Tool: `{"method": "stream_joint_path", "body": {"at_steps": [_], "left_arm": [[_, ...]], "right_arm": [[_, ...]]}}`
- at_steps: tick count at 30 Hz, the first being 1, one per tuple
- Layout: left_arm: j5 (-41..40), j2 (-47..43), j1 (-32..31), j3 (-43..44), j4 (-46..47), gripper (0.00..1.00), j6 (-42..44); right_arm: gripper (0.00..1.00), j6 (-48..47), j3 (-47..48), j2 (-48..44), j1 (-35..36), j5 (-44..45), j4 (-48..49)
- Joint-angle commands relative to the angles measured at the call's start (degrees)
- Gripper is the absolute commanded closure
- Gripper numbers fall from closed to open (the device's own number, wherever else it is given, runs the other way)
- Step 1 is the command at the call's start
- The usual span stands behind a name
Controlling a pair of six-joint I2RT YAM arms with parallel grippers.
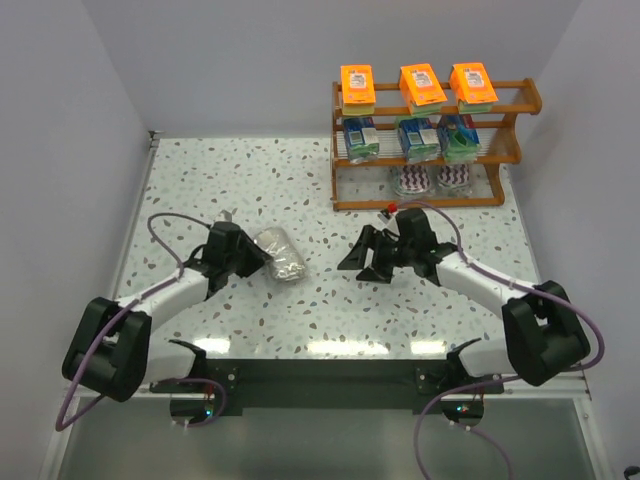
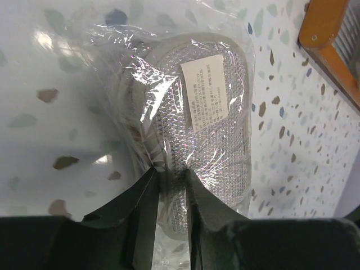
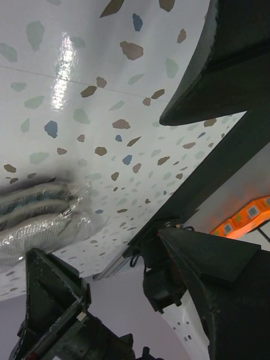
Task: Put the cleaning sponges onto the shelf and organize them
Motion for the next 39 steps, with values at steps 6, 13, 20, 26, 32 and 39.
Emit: {"method": "stream_joint_path", "body": {"at_steps": [6,13,20,26,32,39], "left_arm": [[-0.2,3.6,-11.7,0.1,2.4,0.72,-12.1],[-0.6,6.0,-18.6,0.4,4.8,0.74,-17.2],[-1.7,5.0,-22.6,0.5,4.4,0.76,-19.1],[-1.4,5.0,-24.9,-1.1,5.7,0.79,-21.0],[-1.2,5.5,-28.5,-2.2,5.9,0.81,-22.7],[-1.8,4.9,-29.4,-3.1,5.6,0.83,-23.3]], "right_arm": [[0.22,9.8,2.4,3.6,7.1,3.9,7.1],[0.21,14.5,2.2,5.7,10.2,7.0,6.7],[0.24,16.0,2.5,6.8,10.5,11.3,1.6],[0.35,16.9,2.1,7.9,10.5,12.1,2.3],[0.43,16.4,2.8,10.4,10.5,12.3,2.4],[0.60,15.3,3.4,13.0,10.4,12.0,2.7]]}}
